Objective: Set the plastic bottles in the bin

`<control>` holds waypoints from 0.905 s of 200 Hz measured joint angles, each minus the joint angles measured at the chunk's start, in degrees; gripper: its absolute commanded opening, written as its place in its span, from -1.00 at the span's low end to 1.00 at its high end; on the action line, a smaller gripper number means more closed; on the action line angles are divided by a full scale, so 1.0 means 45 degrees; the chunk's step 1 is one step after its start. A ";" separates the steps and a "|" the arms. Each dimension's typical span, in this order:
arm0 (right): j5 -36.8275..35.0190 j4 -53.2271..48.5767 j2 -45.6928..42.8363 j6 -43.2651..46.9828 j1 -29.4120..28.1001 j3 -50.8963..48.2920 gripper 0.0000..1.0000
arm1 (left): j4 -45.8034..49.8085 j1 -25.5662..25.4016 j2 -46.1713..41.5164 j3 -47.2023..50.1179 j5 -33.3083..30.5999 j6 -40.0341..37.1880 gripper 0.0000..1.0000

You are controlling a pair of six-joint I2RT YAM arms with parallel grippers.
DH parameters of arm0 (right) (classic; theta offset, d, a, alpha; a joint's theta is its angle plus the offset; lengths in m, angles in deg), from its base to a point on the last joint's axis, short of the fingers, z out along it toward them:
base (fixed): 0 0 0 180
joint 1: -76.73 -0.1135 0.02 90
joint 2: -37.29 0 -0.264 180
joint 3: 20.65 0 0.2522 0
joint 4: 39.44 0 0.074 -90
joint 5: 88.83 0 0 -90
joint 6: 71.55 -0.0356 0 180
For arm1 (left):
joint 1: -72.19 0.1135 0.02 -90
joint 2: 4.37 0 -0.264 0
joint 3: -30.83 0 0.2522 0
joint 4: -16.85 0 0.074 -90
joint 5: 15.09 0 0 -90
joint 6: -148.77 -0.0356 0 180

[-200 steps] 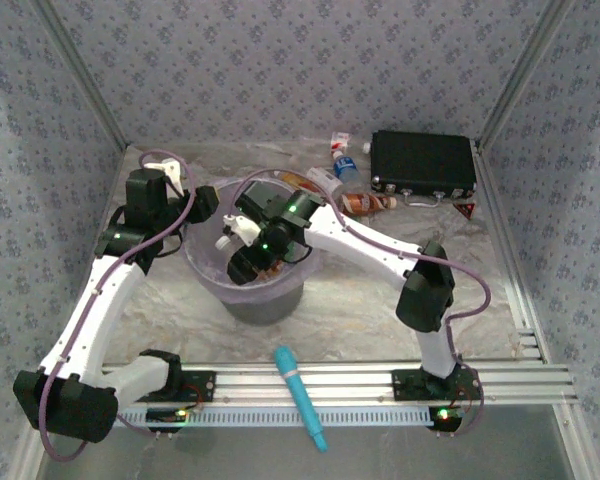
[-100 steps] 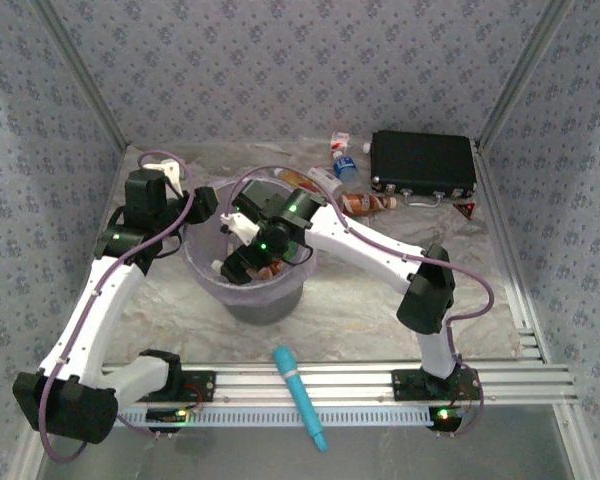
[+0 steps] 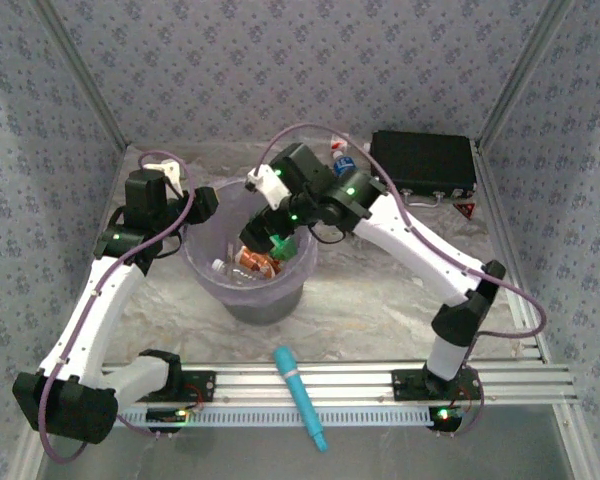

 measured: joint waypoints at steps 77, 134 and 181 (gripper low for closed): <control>-0.0797 0.1214 -0.2565 0.0918 0.2705 -0.2560 1.00 | 0.0000 0.0000 0.0000 0.0000 0.0005 -0.0005 0.10; 0.1360 0.2030 -0.2608 0.3628 0.7300 -0.5751 1.00 | 0.0000 0.0000 0.0010 0.0000 0.0005 0.0000 0.10; 0.3157 0.2132 -0.1098 0.9015 0.7951 -0.7140 0.95 | -0.0010 0.0005 0.0180 -0.0131 0.0049 -0.0005 0.10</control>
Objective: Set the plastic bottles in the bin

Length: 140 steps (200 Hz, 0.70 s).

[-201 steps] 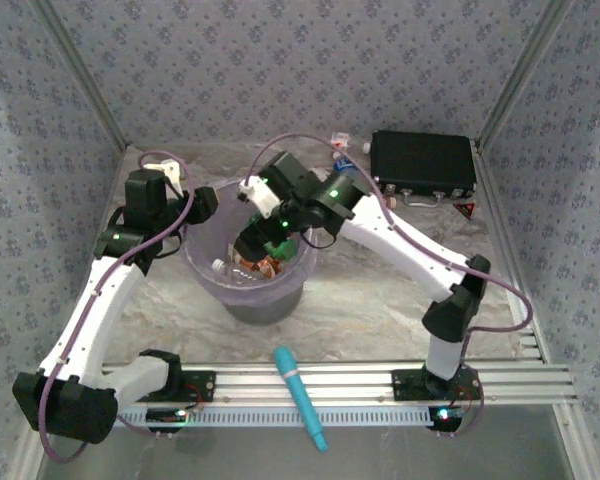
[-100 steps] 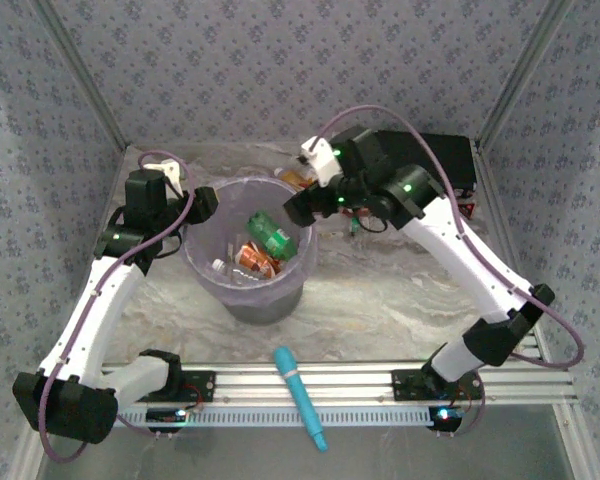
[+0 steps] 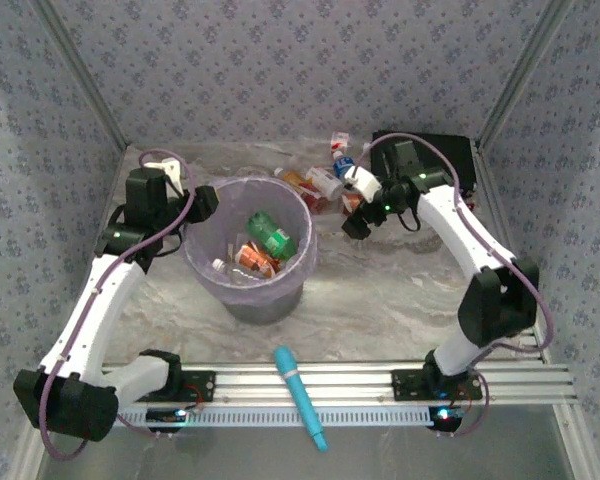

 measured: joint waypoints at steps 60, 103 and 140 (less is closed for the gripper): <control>-0.1025 -0.0155 0.4065 0.3191 -0.0539 0.1851 0.89 | 0.0073 0.0010 0.0087 -0.0087 0.0000 -0.0010 0.10; -0.1933 0.0102 0.5425 0.3793 -0.1049 0.2458 0.89 | 0.0121 0.0019 0.0097 -0.0112 -0.0005 -0.0112 0.10; -0.2404 0.0418 0.6042 0.3925 -0.1088 0.2526 0.88 | 0.0121 0.0019 0.0097 -0.0112 -0.0010 -0.0151 0.10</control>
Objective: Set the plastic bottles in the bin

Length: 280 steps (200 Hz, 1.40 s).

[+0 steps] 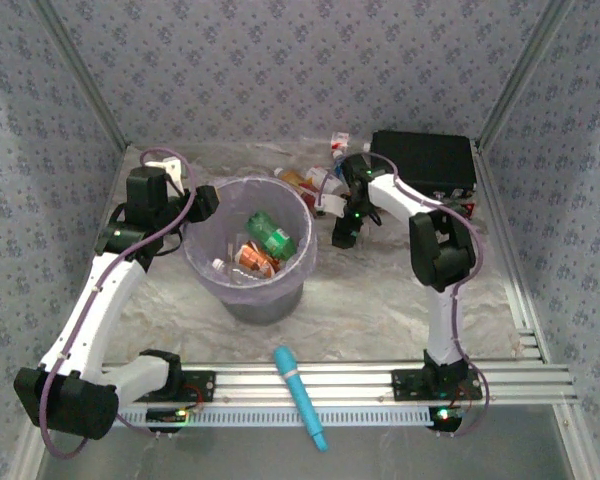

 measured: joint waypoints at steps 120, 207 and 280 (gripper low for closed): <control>-0.0228 0.0296 0.0826 0.0136 -0.0335 0.0175 0.57 | 0.0000 0.0000 0.0000 -0.0005 0.0000 -0.0049 0.09; -0.0185 0.0233 0.0811 0.0024 -0.0321 0.0257 0.09 | 0.0000 0.0000 -0.0005 -0.0005 -0.0005 -0.0039 0.09; -0.0117 -0.0733 -0.0884 -0.1044 0.0063 0.0602 -0.13 | -0.0005 0.0000 -0.0005 -0.0005 -0.0029 -0.0044 0.10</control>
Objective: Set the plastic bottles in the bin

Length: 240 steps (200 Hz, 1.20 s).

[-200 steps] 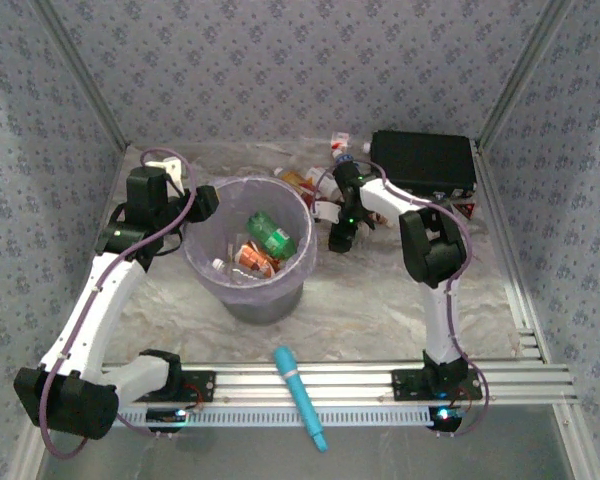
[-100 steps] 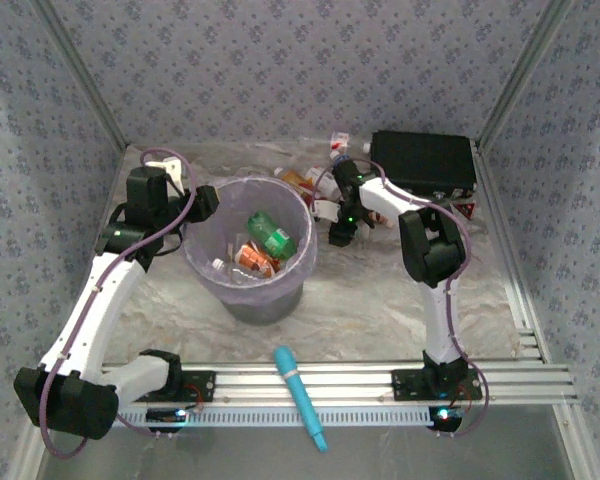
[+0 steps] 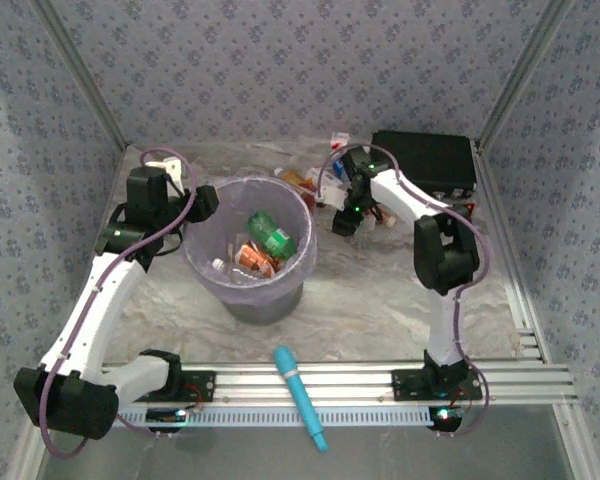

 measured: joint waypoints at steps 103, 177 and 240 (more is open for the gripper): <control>-0.1185 -0.1107 -0.3152 -0.6615 -0.0364 0.3764 -0.41 | -0.0015 0.0000 0.0000 0.0005 0.0034 0.0005 0.10; -0.1787 -0.1613 -0.3419 -0.9646 -0.3716 0.5955 -0.51 | -0.0049 0.0000 -0.0005 0.0015 0.0034 0.0024 0.09; -0.2166 -0.1914 -0.2977 -1.1074 -0.6363 0.6625 -0.54 | -0.0291 0.0000 -0.0165 0.0219 0.0039 0.0262 0.08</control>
